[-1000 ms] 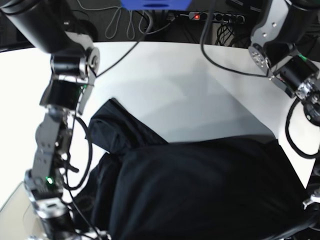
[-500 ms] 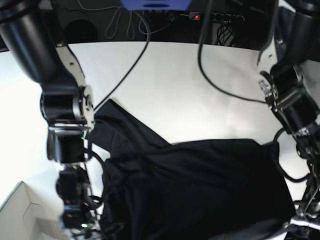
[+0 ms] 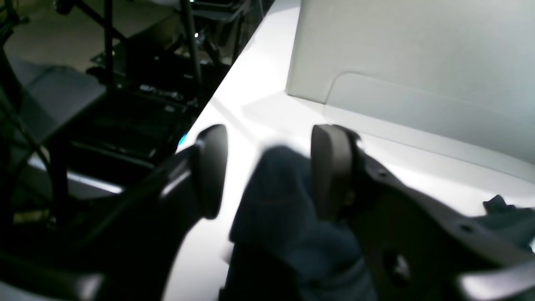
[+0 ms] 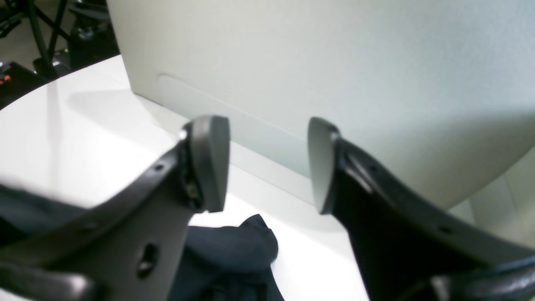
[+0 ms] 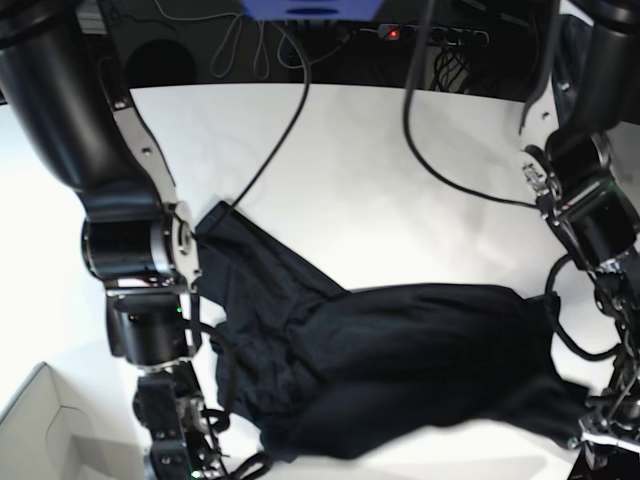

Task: Layout the t-shirt on the table in an organized manner, then fold the t-shirt properly
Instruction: 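Lower the lifted shirt back onto the table with both grippers, then release the shirt and raise both grippers above it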

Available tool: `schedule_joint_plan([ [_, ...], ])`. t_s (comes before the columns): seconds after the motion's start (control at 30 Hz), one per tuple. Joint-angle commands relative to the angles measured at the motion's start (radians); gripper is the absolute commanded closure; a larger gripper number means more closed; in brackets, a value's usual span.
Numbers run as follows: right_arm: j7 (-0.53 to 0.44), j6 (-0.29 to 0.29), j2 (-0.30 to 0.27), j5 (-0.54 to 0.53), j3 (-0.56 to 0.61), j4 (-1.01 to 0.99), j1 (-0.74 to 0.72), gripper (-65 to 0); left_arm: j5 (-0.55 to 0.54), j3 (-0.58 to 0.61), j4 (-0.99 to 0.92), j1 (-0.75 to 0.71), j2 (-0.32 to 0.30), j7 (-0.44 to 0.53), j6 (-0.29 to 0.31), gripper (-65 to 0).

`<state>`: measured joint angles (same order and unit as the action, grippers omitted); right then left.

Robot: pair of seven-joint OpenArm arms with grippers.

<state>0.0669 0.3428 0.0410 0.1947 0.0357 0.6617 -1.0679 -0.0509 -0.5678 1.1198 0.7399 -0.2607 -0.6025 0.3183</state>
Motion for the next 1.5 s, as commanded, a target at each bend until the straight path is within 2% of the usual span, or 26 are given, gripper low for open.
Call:
schedule_joint_plan([
  [0.0, -0.029, -0.007, 0.000, -0.011, -0.001, 0.019, -0.047, -31.5, -0.013, 0.001, 0.003, 0.033, -0.012, 0.022, 0.003, -32.6],
  [0.17, -0.023, -0.007, -0.008, -0.011, -0.003, 0.042, -0.010, -31.7, -0.013, -0.062, -0.047, 0.033, -0.012, 0.022, 0.003, -32.7],
  [0.27, 0.024, -0.007, -0.060, -0.011, -0.003, 0.142, 0.065, -31.8, -0.013, -0.117, -0.083, 0.033, -0.024, 0.022, 0.003, -32.8],
  [0.47, 0.159, -0.004, -0.143, -0.014, -0.006, 0.448, 0.314, -31.8, -0.014, -0.177, -0.086, -0.013, -0.047, 0.013, 0.012, -32.8],
  [0.53, 0.187, -0.004, -0.152, -0.014, -0.007, 0.525, 0.403, -31.8, -0.016, -0.185, -0.085, -0.036, -0.045, 0.013, 0.014, -32.8],
  [0.67, 0.239, -0.003, -0.155, -0.013, -0.030, 0.702, 0.627, -31.9, -0.039, -0.185, -0.022, -0.142, -0.042, 0.013, 0.014, -32.8],
  [0.87, 0.258, -0.003, -0.142, -0.016, -0.056, 0.869, 0.920, -31.9, -0.201, -0.180, 0.122, -0.345, -0.039, 0.013, 0.012, -32.8],
  [0.97, 0.258, -0.003, -0.131, -0.014, -0.061, 0.915, 1.040, -31.9, -0.249, -0.183, 0.188, -0.443, -0.041, 0.013, 0.011, -32.8],
  [1.13, 0.258, -0.003, -0.126, -0.016, -0.053, 0.926, 1.182, -31.6, -0.333, -0.185, 0.279, -0.586, -0.038, 0.013, 0.011, -32.8],
  [1.3, 0.258, -0.003, -0.088, -0.014, -0.052, 0.869, 1.224, -30.7, -0.450, -0.185, 0.355, -0.719, -0.038, 0.013, 0.008, -32.8],
  [1.37, 0.258, -0.003, -0.083, -0.014, -0.052, 0.849, 1.224, -26.1, -0.491, -0.185, 0.378, -0.767, -0.038, 0.013, 0.005, -32.8],
  [1.47, 0.258, -0.001, -0.083, -0.018, -0.021, 0.837, 1.221, -12.6, -0.548, -0.186, 0.408, -0.825, -0.036, 0.013, 0.005, -32.7],
])
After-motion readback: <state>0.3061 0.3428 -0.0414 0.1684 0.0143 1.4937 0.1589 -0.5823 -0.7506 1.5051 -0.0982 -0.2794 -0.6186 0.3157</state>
